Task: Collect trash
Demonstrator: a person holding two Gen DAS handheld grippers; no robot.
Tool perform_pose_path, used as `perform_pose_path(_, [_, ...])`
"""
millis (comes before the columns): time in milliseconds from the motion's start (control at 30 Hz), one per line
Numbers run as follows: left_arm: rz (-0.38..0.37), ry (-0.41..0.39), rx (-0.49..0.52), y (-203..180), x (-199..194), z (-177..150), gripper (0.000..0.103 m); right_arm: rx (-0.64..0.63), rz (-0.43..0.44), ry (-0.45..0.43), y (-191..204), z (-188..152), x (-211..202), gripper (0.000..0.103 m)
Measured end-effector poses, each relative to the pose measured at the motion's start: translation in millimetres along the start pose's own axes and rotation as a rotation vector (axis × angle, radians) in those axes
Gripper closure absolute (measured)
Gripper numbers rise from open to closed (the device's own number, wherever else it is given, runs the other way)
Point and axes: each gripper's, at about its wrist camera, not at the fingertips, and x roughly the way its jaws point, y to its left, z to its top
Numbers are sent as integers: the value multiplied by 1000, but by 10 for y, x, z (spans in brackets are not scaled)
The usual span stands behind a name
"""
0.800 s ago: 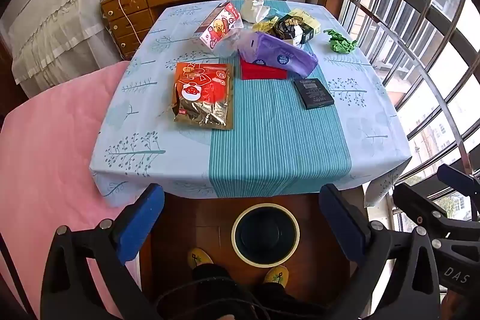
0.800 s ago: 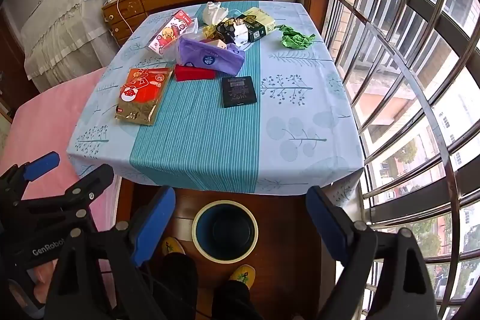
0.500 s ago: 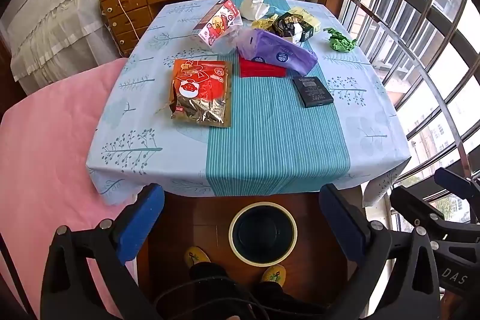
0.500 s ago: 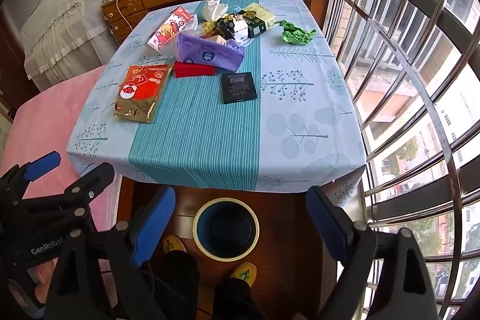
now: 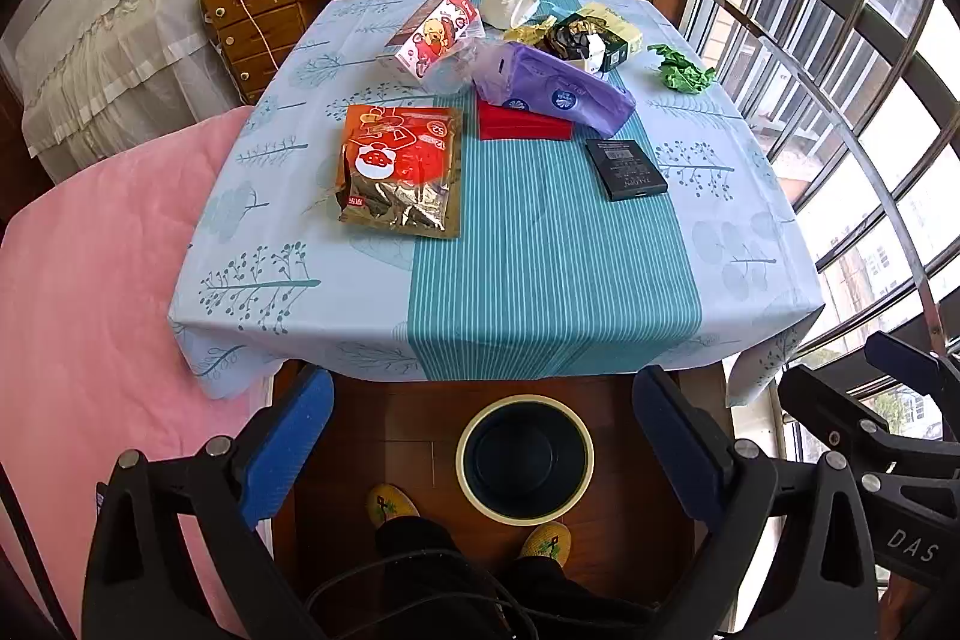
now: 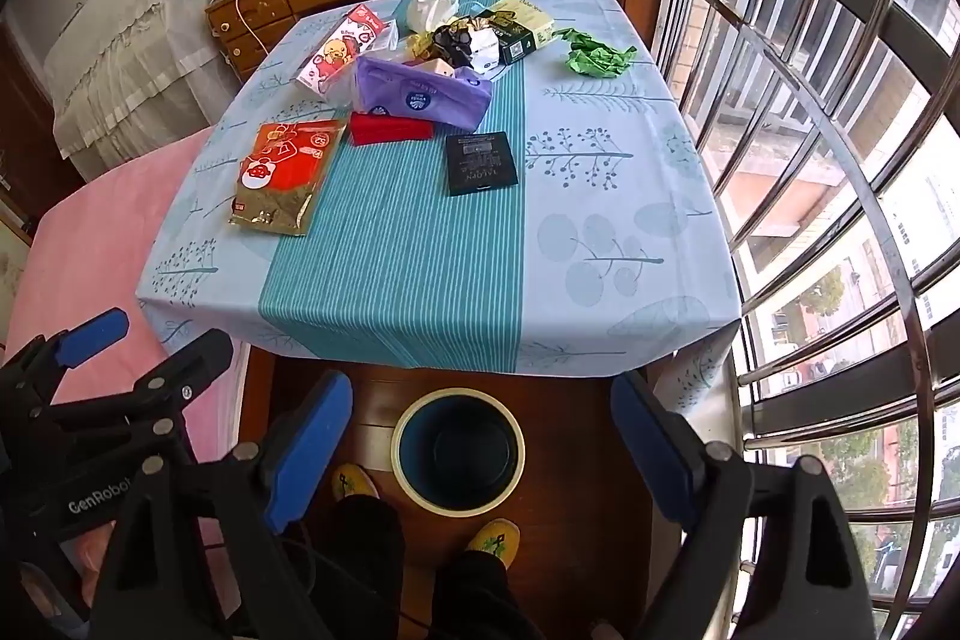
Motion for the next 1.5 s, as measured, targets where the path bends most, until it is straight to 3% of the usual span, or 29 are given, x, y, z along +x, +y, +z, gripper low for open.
perform_pose_path(1133, [1,23,8,-35,27,-19,4,0,14,18,-34,-40,95,17])
perform_pose_path(1500, [-6,-2,-11,-26,-32,14,4,-10,28,11,-49,26,52,18])
